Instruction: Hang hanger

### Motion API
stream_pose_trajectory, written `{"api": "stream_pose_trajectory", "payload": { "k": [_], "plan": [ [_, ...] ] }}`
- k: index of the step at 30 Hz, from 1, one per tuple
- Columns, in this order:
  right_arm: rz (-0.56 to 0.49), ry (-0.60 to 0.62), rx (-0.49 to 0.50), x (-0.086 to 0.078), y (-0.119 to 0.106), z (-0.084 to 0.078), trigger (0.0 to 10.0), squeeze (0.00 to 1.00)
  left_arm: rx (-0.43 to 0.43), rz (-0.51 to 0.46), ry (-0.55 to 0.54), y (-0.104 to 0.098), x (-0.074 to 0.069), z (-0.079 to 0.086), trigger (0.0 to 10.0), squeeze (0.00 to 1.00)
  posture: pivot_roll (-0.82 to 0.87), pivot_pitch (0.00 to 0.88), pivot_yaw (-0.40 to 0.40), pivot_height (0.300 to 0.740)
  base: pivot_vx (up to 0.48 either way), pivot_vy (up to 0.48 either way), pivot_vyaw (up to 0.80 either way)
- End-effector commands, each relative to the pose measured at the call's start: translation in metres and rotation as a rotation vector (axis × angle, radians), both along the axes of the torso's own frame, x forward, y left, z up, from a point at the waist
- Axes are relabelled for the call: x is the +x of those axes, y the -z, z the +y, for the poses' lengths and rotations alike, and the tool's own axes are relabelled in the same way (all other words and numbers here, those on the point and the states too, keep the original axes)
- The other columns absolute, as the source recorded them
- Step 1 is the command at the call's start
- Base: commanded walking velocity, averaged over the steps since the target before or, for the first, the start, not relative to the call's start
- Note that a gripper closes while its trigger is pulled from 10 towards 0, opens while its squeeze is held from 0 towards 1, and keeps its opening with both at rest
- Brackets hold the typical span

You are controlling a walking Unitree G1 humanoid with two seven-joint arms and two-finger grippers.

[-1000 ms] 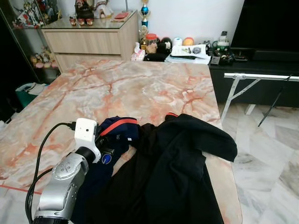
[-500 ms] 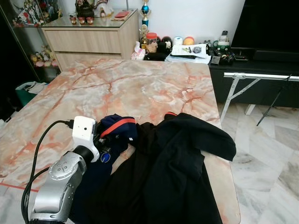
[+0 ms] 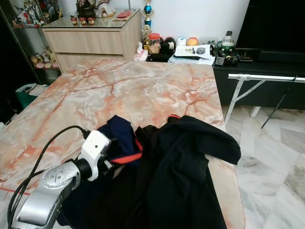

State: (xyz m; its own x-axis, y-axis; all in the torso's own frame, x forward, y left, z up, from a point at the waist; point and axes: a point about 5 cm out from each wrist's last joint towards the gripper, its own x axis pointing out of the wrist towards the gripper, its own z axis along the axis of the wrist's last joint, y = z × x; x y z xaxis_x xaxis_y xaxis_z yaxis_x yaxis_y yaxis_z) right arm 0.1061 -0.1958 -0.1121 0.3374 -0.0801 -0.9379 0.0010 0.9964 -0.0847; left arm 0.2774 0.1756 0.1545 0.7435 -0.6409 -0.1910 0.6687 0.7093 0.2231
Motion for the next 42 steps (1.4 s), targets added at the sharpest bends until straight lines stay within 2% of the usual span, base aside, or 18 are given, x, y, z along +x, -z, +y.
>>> {"api": "stream_pose_trajectory", "payload": {
  "k": [1,5,6,7,10,11,12,13,14,15,20,26,29,31,32,33,36,42],
  "plan": [
    [0.069,-0.023,0.037,-0.019,0.006,0.014,10.0,0.0,0.03,-0.016,0.023,-0.003,-0.001,-0.001,10.0,1.0,0.13,0.059,0.062,0.74,0.0,0.0,0.0],
    [0.068,-0.027,0.035,-0.018,0.006,0.014,10.0,0.0,-0.113,-0.07,-0.234,-0.014,0.019,0.014,10.0,1.0,0.13,0.059,0.062,0.74,0.0,0.0,0.0],
    [0.068,-0.028,0.035,-0.018,0.006,0.014,10.0,0.0,-0.147,-0.07,-0.341,-0.015,0.026,0.022,10.0,1.0,0.13,0.063,0.059,0.74,0.0,0.0,0.0],
    [0.068,-0.028,0.035,-0.018,0.006,0.014,10.0,0.0,-0.169,-0.048,-0.499,-0.013,0.034,0.036,10.0,1.0,0.13,0.063,0.06,0.74,0.0,0.0,0.0],
    [0.067,-0.03,0.034,-0.018,0.006,0.014,10.0,0.0,-0.125,-0.021,-0.497,-0.01,0.034,0.039,10.0,1.0,0.13,0.063,0.06,0.74,0.0,0.0,0.0],
    [0.067,-0.035,0.033,-0.018,0.006,0.014,10.0,0.0,-0.105,0.016,-0.383,-0.007,0.029,0.029,10.0,1.0,0.13,0.066,0.058,0.74,0.0,0.0,0.0],
    [0.067,-0.035,0.033,-0.018,0.006,0.014,10.0,0.0,-0.105,0.016,-0.383,-0.007,0.029,0.029,10.0,1.0,0.13,0.066,0.058,0.74,0.0,0.0,0.0],
    [0.067,-0.041,0.032,-0.017,0.006,0.014,10.0,0.0,-0.072,0.055,-0.204,-0.005,0.018,0.013,10.0,1.0,0.14,0.065,0.058,0.74,0.0,0.0,0.0],
    [0.067,-0.042,0.032,-0.017,0.006,0.014,10.0,0.0,-0.058,0.057,-0.13,-0.006,0.013,0.007,10.0,1.0,0.14,0.065,0.058,0.74,0.0,0.0,0.0],
    [0.067,-0.041,0.031,-0.017,0.006,0.013,10.0,0.0,-0.093,0.065,-0.029,-0.008,0.004,-0.004,10.0,1.0,0.14,0.065,0.06,0.74,0.0,0.0,0.0],
    [0.067,-0.044,0.032,-0.017,0.006,0.014,10.0,0.0,-0.157,0.098,0.066,-0.01,-0.004,-0.014,10.0,1.0,0.13,0.064,0.059,0.74,0.0,0.0,0.0],
    [0.065,-0.048,0.032,-0.017,0.006,0.014,10.0,0.0,-0.261,0.109,0.105,-0.019,-0.008,-0.016,10.0,1.0,0.14,0.064,0.061,0.74,0.0,0.0,0.0],
    [0.065,-0.049,0.031,-0.017,0.006,0.014,10.0,0.0,-0.261,0.057,0.039,-0.025,-0.003,-0.007,10.0,1.0,0.14,0.064,0.06,0.74,0.0,0.0,0.0],
    [0.065,-0.049,0.031,-0.017,0.006,0.014,10.0,0.0,-0.262,0.003,-0.047,-0.029,0.003,-0.002,10.0,0.96,0.14,0.064,0.06,0.74,0.0,0.0,0.0],
    [0.065,-0.049,0.03,-0.017,0.006,0.014,10.0,0.0,-0.259,-0.041,-0.114,-0.031,0.008,0.003,10.0,0.26,0.14,0.064,0.06,0.74,0.0,0.0,0.0],
    [0.065,-0.049,0.03,-0.017,0.006,0.014,10.0,0.0,-0.265,-0.059,-0.157,-0.032,0.01,0.006,10.0,0.0,0.14,0.064,0.06,0.74,0.0,0.0,0.0],
    [0.064,-0.048,0.03,-0.017,0.006,0.014,10.0,0.0,-0.319,-0.087,-0.293,-0.033,0.016,0.015,10.0,0.0,0.14,0.064,0.061,0.74,0.0,0.0,0.0],
    [0.062,-0.046,0.024,-0.017,0.006,0.013,10.0,0.0,-0.438,-0.13,-0.391,-0.033,0.009,0.015,10.0,0.0,0.14,0.063,0.058,0.74,0.0,0.0,0.0]
  ]
}}
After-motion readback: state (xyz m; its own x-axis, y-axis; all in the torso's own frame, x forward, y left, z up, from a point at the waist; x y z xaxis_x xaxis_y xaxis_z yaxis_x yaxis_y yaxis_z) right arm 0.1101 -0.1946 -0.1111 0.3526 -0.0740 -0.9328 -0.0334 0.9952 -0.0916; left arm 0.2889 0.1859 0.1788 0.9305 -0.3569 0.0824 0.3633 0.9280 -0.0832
